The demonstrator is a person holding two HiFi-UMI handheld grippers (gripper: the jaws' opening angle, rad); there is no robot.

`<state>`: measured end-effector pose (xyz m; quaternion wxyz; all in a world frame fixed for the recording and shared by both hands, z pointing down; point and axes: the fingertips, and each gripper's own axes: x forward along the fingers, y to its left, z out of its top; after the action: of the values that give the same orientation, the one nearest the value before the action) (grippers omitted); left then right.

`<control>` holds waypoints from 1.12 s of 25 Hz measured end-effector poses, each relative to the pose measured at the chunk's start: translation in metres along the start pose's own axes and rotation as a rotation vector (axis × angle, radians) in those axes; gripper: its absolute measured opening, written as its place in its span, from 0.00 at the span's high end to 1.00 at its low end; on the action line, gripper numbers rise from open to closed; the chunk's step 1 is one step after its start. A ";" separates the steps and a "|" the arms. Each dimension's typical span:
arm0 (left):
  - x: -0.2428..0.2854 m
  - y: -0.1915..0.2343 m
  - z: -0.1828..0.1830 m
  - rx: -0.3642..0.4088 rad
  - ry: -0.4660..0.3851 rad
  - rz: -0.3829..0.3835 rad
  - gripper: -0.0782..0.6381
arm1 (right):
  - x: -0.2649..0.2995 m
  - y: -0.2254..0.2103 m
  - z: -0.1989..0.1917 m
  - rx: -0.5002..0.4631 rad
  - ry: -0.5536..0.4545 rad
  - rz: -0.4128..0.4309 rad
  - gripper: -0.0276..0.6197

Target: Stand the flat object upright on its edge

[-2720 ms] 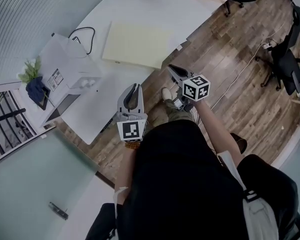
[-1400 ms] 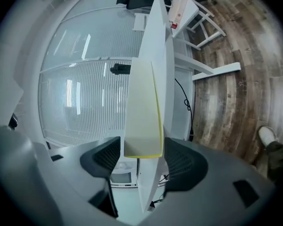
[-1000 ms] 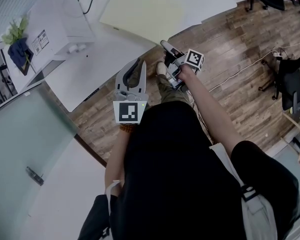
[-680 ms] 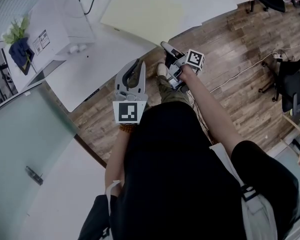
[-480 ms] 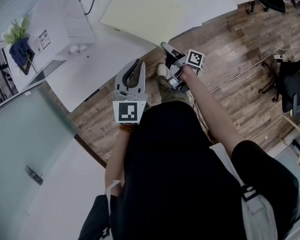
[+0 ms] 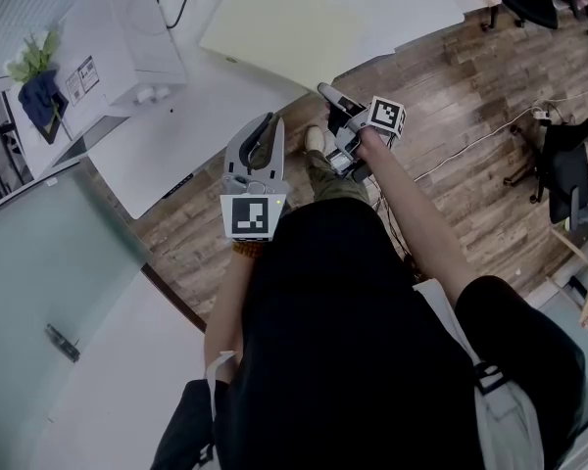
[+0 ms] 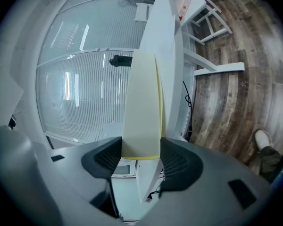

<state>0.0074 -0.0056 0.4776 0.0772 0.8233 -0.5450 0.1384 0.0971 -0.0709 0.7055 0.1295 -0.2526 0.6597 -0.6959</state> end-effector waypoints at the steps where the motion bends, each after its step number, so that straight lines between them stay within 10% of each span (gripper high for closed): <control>1: 0.000 0.000 0.001 -0.004 -0.002 0.002 0.84 | -0.001 0.000 0.001 -0.003 0.002 -0.004 0.58; 28: 0.015 -0.006 0.008 -0.014 -0.027 -0.024 0.84 | -0.037 0.024 0.038 -0.088 -0.029 -0.041 0.59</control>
<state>0.0195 -0.0186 0.4746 0.0775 0.8310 -0.5370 0.1226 0.1439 -0.0862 0.6757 0.1138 -0.2816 0.6823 -0.6650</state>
